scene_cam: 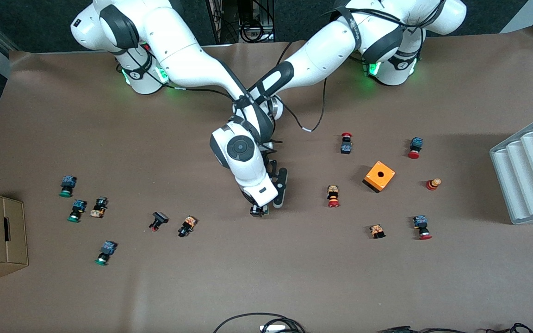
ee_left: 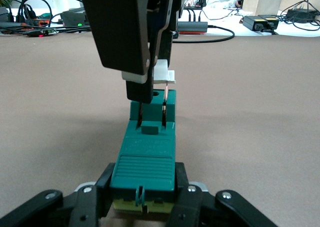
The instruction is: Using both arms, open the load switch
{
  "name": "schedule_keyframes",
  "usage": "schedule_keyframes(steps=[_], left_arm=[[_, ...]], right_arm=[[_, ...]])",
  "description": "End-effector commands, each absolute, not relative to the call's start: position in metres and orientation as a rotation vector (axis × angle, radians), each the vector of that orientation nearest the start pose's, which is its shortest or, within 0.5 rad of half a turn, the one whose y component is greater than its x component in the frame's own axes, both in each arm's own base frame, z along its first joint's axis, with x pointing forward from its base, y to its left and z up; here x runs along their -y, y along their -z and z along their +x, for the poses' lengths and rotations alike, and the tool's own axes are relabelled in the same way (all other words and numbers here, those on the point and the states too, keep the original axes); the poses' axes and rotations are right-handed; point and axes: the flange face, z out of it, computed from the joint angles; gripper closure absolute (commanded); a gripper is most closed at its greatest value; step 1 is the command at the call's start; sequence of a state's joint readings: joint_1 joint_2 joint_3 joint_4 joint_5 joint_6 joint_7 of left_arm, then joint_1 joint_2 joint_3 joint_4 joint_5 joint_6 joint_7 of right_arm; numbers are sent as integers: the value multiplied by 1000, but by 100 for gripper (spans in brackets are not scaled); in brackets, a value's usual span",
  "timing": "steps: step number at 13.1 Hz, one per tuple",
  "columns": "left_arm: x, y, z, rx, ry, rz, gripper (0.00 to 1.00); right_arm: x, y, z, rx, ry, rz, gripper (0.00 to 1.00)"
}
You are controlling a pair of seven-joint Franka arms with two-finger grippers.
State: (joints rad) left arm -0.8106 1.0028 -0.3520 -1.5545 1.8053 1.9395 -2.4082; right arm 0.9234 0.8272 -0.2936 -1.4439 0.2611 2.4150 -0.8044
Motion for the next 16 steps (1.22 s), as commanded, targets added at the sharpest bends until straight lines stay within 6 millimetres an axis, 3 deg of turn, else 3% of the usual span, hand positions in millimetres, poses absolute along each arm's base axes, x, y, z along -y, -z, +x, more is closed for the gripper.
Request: schedule_keyframes(steps=[1, 16], left_arm=[[586, -73, 345, 154, 1665, -2601, 54], [586, -72, 344, 151, 1665, -2600, 54]], right_arm=[[-464, -215, 550, 1951, 147, -2451, 39], [-469, -227, 545, 1953, 138, -2437, 40]])
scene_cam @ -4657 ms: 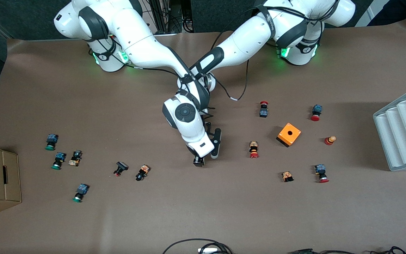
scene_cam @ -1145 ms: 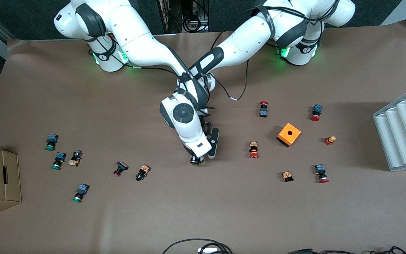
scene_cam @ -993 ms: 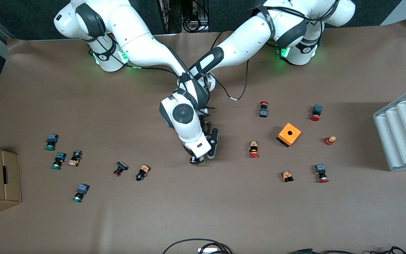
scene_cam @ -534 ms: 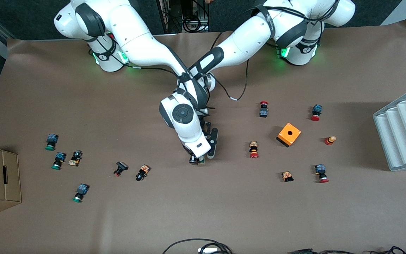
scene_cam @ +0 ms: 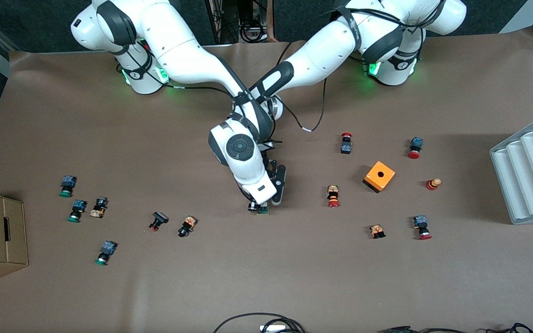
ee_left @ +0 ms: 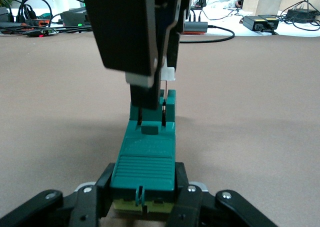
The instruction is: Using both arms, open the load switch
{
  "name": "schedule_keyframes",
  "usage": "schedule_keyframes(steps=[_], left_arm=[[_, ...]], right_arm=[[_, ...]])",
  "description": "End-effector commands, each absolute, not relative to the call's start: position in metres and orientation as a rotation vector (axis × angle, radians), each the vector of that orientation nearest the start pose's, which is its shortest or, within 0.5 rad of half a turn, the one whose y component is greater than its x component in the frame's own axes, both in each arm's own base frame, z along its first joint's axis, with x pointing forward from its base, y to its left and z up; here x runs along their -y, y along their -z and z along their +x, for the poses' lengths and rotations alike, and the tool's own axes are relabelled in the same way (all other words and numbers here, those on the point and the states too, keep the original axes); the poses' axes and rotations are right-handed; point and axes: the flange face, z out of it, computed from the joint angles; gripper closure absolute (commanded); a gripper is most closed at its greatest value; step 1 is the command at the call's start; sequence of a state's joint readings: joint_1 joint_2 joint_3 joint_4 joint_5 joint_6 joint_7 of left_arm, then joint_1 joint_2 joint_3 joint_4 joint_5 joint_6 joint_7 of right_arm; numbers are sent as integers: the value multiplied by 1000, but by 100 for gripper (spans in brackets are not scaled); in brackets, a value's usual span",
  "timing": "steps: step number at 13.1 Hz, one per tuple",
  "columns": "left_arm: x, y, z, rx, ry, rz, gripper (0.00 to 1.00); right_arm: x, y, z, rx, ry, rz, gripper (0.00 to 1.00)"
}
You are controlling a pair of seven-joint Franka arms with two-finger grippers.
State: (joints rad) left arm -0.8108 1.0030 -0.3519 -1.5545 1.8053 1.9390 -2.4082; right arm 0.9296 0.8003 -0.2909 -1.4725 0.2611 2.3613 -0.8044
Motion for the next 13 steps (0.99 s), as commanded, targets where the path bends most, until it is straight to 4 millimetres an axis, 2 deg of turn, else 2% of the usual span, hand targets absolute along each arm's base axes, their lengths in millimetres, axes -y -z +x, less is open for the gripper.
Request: schedule_keyframes(steps=[1, 13], left_arm=[[586, -70, 343, 149, 1662, -2602, 54], [589, -70, 336, 163, 1679, -2587, 54]], right_arm=[[-469, -228, 544, 1953, 133, -2436, 40], [-468, -235, 542, 1946, 137, -2435, 41]])
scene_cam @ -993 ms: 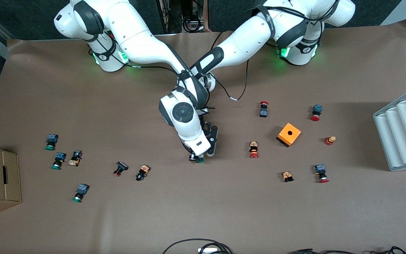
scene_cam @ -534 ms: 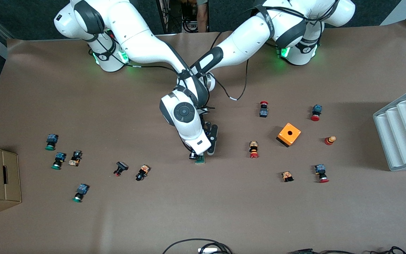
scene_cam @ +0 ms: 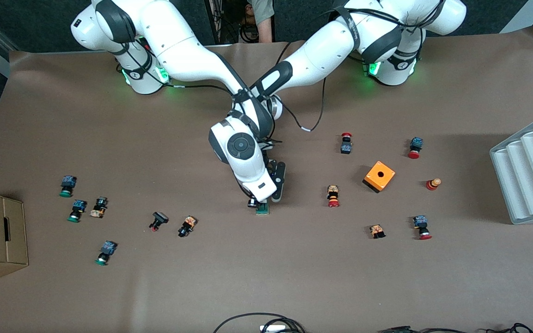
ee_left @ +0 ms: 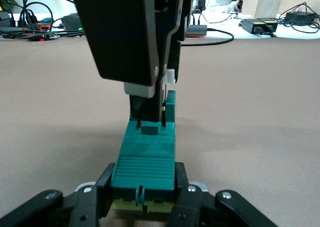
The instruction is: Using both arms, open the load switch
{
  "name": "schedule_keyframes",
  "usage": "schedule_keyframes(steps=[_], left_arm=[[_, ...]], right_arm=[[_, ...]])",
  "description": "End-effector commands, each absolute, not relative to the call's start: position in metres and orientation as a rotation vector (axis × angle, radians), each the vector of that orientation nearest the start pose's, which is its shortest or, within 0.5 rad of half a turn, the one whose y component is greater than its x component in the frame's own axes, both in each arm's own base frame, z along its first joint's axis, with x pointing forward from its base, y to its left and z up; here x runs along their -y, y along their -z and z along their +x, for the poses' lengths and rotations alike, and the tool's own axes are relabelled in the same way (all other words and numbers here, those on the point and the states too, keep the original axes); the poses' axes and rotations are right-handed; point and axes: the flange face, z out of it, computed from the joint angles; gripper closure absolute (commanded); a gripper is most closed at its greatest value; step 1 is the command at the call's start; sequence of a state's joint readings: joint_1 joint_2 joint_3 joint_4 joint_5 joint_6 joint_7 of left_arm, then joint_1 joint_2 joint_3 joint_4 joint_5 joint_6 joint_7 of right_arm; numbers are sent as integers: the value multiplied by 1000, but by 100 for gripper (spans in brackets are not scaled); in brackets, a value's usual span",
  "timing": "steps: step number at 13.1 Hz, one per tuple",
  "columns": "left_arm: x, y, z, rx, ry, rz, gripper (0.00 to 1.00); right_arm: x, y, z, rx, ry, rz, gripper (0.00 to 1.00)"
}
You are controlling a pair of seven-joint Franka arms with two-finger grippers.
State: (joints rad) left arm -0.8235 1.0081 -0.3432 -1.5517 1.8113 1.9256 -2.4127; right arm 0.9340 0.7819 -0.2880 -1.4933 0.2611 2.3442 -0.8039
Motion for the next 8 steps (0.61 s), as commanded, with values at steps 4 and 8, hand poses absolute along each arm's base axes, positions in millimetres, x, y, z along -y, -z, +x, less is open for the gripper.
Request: schedule_keyframes(steps=[4, 8], left_arm=[[591, -69, 331, 166, 1681, -2595, 54], [590, -69, 331, 174, 1684, -2593, 54]], right_arm=[[-477, -236, 534, 1948, 134, -2409, 43], [-476, -237, 534, 1943, 125, -2406, 44]])
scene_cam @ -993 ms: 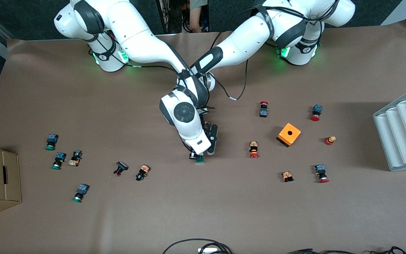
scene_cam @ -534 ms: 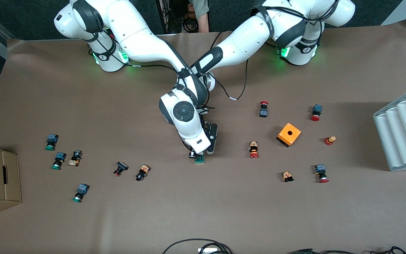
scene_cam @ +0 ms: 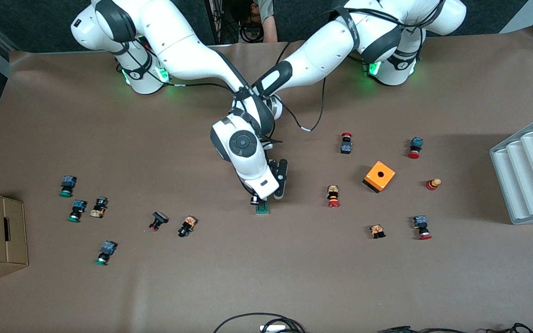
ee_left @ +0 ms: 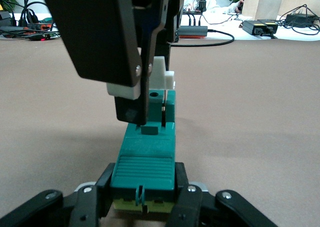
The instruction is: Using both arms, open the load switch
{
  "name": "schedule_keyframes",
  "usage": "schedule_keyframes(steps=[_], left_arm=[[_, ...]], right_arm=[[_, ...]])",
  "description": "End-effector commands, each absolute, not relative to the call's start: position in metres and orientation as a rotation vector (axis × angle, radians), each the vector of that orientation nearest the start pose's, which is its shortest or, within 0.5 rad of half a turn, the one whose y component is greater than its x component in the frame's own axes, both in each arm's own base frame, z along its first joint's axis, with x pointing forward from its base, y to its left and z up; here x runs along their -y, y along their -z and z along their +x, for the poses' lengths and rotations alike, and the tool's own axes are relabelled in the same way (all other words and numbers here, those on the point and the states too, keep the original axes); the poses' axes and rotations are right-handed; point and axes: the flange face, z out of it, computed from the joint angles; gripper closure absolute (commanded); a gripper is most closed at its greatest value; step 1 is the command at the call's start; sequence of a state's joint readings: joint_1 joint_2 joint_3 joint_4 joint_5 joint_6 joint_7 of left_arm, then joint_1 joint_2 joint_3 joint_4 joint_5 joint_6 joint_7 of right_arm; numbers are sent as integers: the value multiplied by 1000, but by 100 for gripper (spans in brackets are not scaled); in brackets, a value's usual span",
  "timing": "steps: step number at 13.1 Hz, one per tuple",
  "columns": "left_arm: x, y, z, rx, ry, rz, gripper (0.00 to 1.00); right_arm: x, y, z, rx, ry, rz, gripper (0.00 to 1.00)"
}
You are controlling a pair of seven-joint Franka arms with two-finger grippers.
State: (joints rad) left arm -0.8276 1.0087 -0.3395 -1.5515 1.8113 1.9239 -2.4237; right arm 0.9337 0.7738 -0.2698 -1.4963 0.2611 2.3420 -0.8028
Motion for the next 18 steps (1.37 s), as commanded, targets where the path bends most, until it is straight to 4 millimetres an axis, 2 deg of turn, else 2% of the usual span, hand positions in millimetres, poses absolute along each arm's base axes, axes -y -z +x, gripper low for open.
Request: schedule_keyframes(steps=[1, 9, 18], left_arm=[[590, -69, 331, 174, 1684, -2593, 54], [591, -69, 330, 173, 1683, -2594, 54], [592, -68, 327, 171, 1688, -2591, 54]], right_arm=[[-476, -237, 534, 1942, 124, -2405, 44], [-473, -245, 535, 1934, 102, -2403, 45], [-473, -246, 532, 1933, 80, -2399, 46]])
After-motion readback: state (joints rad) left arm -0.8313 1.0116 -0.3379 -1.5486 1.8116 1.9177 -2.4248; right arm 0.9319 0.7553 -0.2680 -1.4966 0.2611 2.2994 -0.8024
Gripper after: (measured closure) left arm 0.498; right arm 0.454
